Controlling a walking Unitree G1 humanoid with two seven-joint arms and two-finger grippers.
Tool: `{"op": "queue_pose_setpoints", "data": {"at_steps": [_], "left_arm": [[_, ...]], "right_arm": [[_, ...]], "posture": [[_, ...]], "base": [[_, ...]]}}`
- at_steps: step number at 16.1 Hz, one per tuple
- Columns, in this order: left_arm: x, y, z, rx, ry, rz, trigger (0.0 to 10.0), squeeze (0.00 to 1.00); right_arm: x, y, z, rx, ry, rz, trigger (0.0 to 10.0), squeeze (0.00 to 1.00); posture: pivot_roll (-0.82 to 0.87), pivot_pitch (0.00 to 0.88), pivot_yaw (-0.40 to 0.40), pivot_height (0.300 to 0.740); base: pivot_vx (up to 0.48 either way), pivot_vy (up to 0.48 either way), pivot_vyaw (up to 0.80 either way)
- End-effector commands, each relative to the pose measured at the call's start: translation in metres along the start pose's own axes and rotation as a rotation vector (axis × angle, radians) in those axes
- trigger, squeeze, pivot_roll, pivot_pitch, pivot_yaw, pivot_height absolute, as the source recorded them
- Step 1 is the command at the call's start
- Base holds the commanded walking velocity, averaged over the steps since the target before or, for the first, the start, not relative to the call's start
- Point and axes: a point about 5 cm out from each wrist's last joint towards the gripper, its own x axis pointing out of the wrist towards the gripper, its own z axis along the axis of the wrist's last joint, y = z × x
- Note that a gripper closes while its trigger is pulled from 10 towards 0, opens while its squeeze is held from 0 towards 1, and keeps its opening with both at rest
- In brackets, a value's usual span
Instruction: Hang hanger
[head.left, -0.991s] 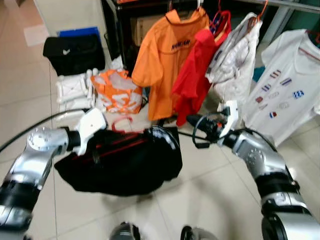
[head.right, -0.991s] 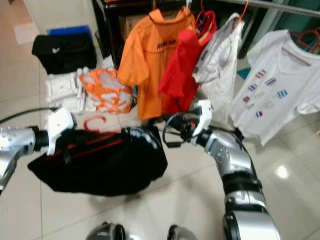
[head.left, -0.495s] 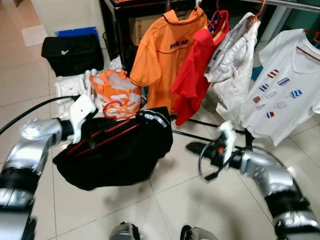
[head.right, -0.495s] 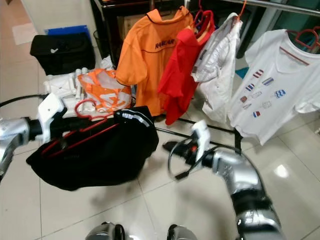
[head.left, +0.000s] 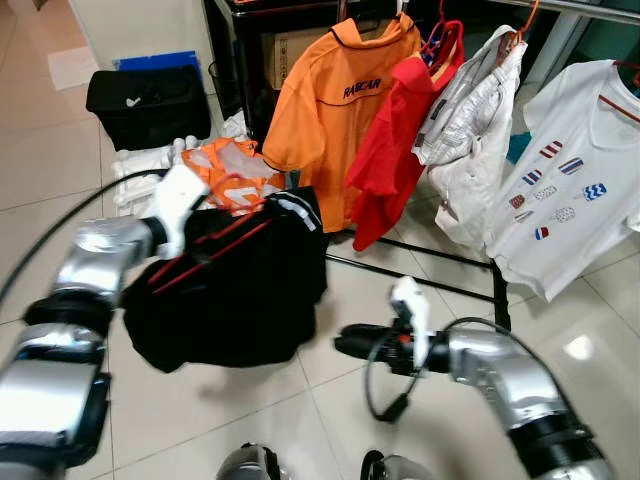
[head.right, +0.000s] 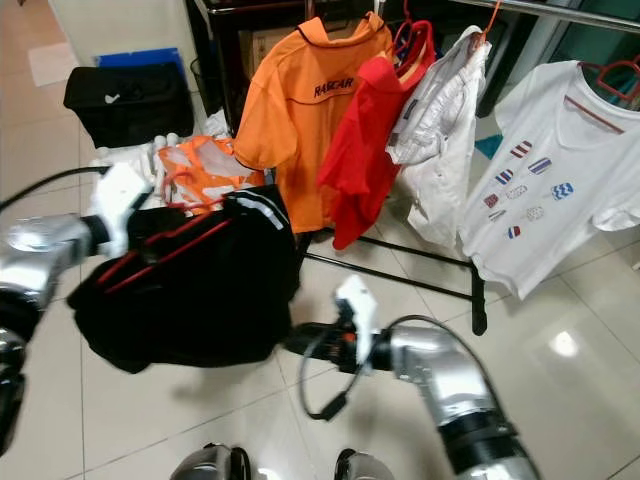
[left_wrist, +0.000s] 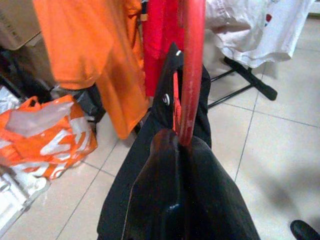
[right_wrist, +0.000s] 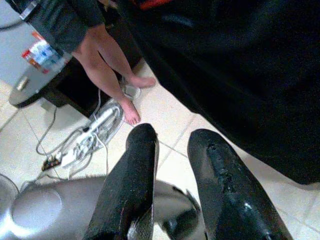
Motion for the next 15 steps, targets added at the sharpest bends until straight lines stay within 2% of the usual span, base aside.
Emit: {"op": "queue_pose_setpoints", "data": {"at_steps": [1,3,5,6,7,8,10,12,13,15], "left_arm": [[0.007,-0.001,0.012,0.040,-0.028,0.010,10.0,0.00],[0.021,-0.016,0.012,0.019,-0.055,-0.032,10.0,0.00],[0.030,-0.035,0.004,0.004,-0.075,-0.120,10.0,0.00],[0.031,-0.047,-0.003,0.006,-0.079,-0.176,10.0,0.00],[0.031,-0.052,-0.008,0.015,-0.077,-0.190,10.0,0.00],[0.028,-0.049,-0.014,0.032,-0.063,-0.132,10.0,0.00],[0.017,-0.024,-0.011,0.054,-0.045,0.003,10.0,0.00],[0.015,-0.017,-0.002,0.066,-0.062,0.011,10.0,0.00],[0.026,-0.023,0.009,0.086,-0.064,-0.031,10.0,0.00],[0.034,-0.028,0.015,0.117,-0.053,-0.047,10.0,0.00]], "right_arm": [[0.006,0.003,0.008,-0.039,-0.010,-0.005,10.0,0.00],[0.010,0.001,0.011,-0.039,-0.047,-0.060,10.0,0.00],[0.009,-0.020,0.017,-0.022,-0.146,-0.308,10.0,0.00],[0.005,-0.035,0.020,0.004,-0.201,-0.485,10.0,0.00],[0.001,-0.042,0.021,0.016,-0.227,-0.571,10.0,0.00],[0.000,-0.041,0.017,0.037,-0.225,-0.557,10.0,0.00],[0.009,-0.023,0.001,0.027,-0.114,-0.368,10.0,0.00],[0.014,-0.017,-0.007,-0.012,-0.061,-0.290,10.0,0.00],[0.022,-0.012,-0.010,-0.021,-0.027,-0.213,10.0,0.00],[0.027,-0.010,-0.008,-0.026,-0.014,-0.185,10.0,0.00]], "posture": [[0.01,0.096,0.011,0.740],[0.00,0.098,0.018,0.740],[0.00,0.097,0.023,0.740],[0.00,0.097,0.026,0.740],[0.00,0.096,0.027,0.740],[0.00,0.095,0.021,0.740],[0.02,0.094,0.013,0.740],[0.02,0.092,0.009,0.740],[0.04,0.096,-0.002,0.740],[0.04,0.098,-0.004,0.740]], "base": [[0.000,0.000,0.00],[0.000,0.000,0.00],[0.000,0.000,0.00],[0.000,0.000,0.00],[0.000,0.000,0.00],[0.000,0.000,0.00],[0.000,0.000,0.00],[0.000,0.000,0.00],[0.000,0.000,0.00],[0.000,0.000,0.00]]}}
